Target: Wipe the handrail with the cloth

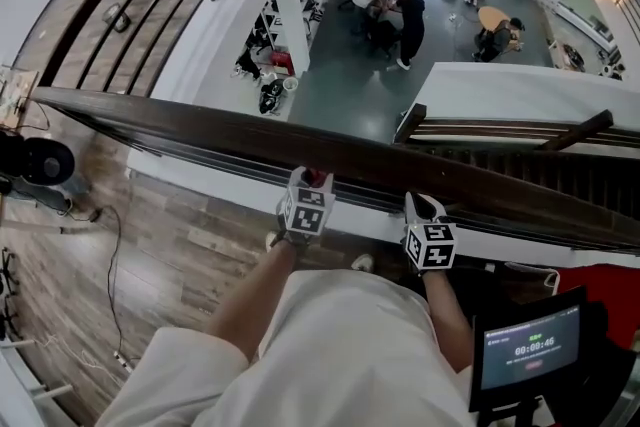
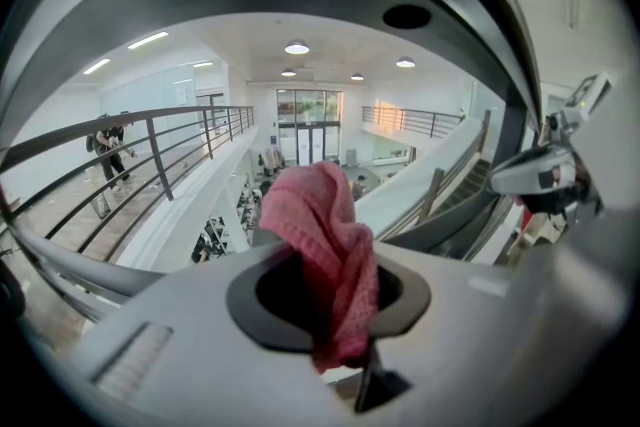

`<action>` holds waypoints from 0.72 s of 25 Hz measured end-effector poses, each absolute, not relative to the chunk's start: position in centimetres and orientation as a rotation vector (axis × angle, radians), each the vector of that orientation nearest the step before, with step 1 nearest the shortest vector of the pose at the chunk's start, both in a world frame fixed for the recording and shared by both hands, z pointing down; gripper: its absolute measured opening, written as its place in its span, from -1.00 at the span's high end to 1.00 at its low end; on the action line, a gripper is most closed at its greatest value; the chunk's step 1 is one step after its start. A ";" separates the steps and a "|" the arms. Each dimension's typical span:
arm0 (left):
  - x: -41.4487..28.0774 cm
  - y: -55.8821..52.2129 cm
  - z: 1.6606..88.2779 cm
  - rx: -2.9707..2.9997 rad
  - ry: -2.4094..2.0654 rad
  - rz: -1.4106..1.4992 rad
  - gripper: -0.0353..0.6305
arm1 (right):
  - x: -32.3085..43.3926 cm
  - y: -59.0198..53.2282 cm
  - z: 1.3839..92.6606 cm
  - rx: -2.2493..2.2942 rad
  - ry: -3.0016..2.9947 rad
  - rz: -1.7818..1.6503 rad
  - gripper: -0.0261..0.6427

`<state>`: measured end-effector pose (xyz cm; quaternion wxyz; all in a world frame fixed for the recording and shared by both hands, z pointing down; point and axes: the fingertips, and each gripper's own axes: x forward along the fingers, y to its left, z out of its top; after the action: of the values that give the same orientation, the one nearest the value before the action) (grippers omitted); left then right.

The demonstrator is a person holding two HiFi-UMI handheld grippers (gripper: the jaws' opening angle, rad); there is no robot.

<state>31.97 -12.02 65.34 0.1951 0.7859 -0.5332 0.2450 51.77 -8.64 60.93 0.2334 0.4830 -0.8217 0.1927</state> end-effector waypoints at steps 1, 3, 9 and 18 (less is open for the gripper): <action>32.5 -11.8 65.5 2.203 -1.481 0.688 0.64 | 51.9 -8.6 61.1 1.323 -2.259 0.527 0.91; 34.0 -11.8 65.4 2.214 -1.464 0.682 0.64 | 52.5 -8.7 60.9 1.312 -2.265 0.523 0.91; 37.8 -12.5 63.8 2.219 -1.458 0.682 0.64 | 54.9 -9.4 59.3 1.278 -2.285 0.534 0.91; 41.2 -12.1 63.7 2.296 -1.375 0.729 0.64 | 55.8 -9.0 59.8 1.289 -2.267 0.560 0.91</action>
<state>41.16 -12.07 63.73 0.1831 0.8137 -0.4873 0.2586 55.75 -9.03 59.79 0.2347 0.4698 -0.8261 0.2041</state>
